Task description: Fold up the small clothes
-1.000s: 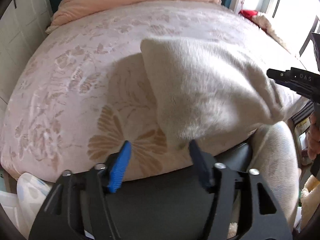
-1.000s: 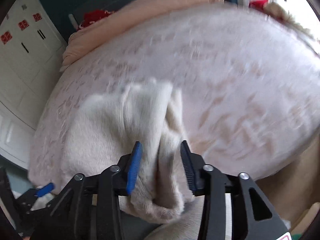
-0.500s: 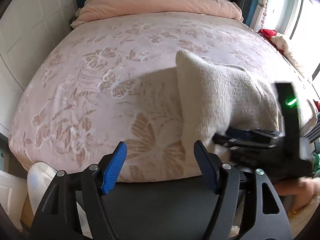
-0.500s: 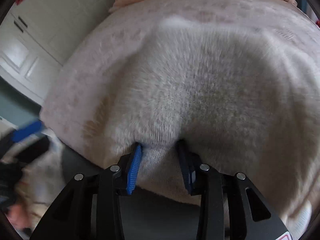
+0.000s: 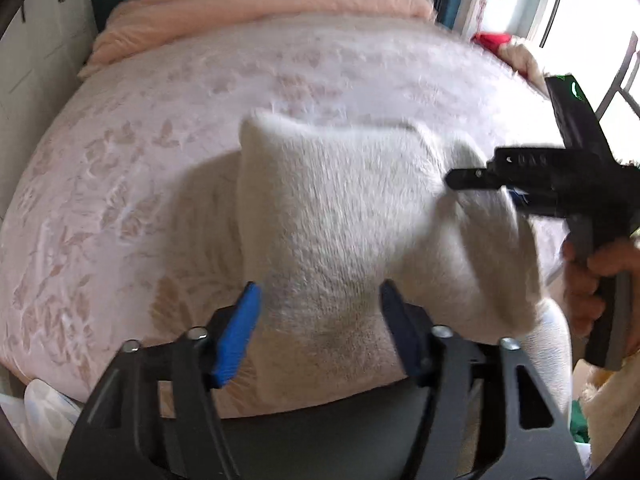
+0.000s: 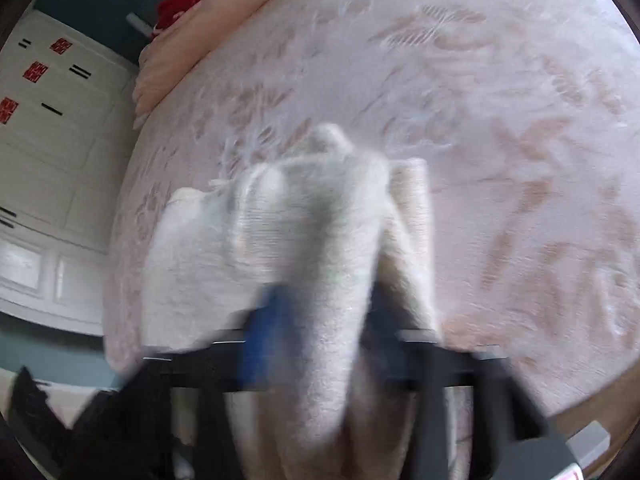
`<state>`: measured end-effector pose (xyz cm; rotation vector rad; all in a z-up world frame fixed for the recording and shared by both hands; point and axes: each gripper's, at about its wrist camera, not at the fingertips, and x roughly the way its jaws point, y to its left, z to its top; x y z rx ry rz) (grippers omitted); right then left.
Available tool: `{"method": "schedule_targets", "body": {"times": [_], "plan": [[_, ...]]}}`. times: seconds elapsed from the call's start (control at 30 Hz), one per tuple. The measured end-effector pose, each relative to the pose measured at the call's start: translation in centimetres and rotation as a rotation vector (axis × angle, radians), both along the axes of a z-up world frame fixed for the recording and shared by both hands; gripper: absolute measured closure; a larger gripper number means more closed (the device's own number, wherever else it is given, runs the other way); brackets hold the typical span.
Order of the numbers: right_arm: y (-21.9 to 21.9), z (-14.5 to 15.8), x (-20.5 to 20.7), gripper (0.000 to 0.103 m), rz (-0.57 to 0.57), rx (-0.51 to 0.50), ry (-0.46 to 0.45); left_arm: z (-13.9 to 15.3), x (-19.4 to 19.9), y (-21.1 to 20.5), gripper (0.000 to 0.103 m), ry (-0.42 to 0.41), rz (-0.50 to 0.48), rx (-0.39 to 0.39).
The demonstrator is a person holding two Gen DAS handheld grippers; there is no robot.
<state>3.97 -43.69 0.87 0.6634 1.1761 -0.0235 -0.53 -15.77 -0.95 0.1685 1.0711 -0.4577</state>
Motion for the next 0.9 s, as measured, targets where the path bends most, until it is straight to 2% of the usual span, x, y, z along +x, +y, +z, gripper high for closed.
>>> {"method": "schedule_targets", "body": {"times": [0.03,0.1,0.17,0.2,0.27,0.3,0.33,0.4,0.47,0.53,0.57,0.63,0.67,0.7,0.73,0.8,0.83,0.9], "plan": [[0.4,1.4,0.1,0.089,-0.004,-0.022,-0.033,-0.3,0.2,0.0,0.046,0.010,0.012,0.005],[1.6,6.0,0.0,0.091,0.014,-0.064,-0.191,-0.4,0.4,0.0,0.045,0.011,0.023,0.003],[1.9,7.9,-0.1,0.091,0.020,-0.123,-0.261,-0.6,0.6,-0.2,0.042,0.006,0.023,0.016],[1.7,7.1,0.3,0.091,0.028,-0.158,-0.238,-0.8,0.7,-0.3,0.042,0.009,0.026,0.024],[1.2,2.5,1.6,0.091,0.055,-0.211,-0.083,-1.5,0.9,-0.5,0.039,0.018,0.032,0.043],[0.8,-1.3,1.8,0.091,0.065,-0.229,0.045,-1.8,1.0,-0.6,0.036,0.023,0.027,0.042],[0.3,-2.0,1.0,0.092,0.039,-0.199,0.022,-2.0,1.0,-0.7,0.035,0.027,0.021,0.046],[0.0,0.1,-0.4,0.088,-0.019,-0.155,-0.046,-2.1,0.9,-0.7,0.034,0.018,0.018,0.065],[0.5,4.0,-2.4,0.085,-0.051,-0.195,-0.139,-2.2,1.0,-0.6,0.034,0.020,0.023,0.061],[1.9,6.4,-4.2,0.085,-0.016,-0.247,-0.193,-2.2,1.1,-0.5,0.033,0.024,0.025,0.057],[2.7,6.8,-5.0,0.085,0.012,-0.254,-0.194,-2.2,1.2,-0.5,0.033,0.028,0.029,0.056],[3.9,5.3,-5.7,0.085,0.077,-0.249,-0.141,-2.1,1.1,-0.5,0.033,0.031,0.033,0.052],[4.6,3.9,-6.1,0.085,0.107,-0.265,-0.091,-2.1,1.0,-0.6,0.033,0.030,0.035,0.052],[5.0,1.1,-6.3,0.086,0.139,-0.308,-0.011,-2.2,1.0,-0.6,0.033,0.029,0.036,0.051],[5.2,-1.1,-6.5,0.087,0.149,-0.351,0.021,-2.2,1.0,-0.5,0.031,0.030,0.036,0.049],[5.2,-0.2,-7.3,0.087,0.118,-0.368,-0.004,-2.3,0.9,-0.5,0.031,0.042,0.031,0.050],[5.6,1.1,-7.2,0.086,0.105,-0.374,-0.009,-2.0,0.7,-0.5,0.031,0.035,0.032,0.054],[6.7,4.4,-7.6,0.085,0.112,-0.398,-0.087,-1.5,0.4,0.0,0.031,0.032,0.035,0.047]]}}
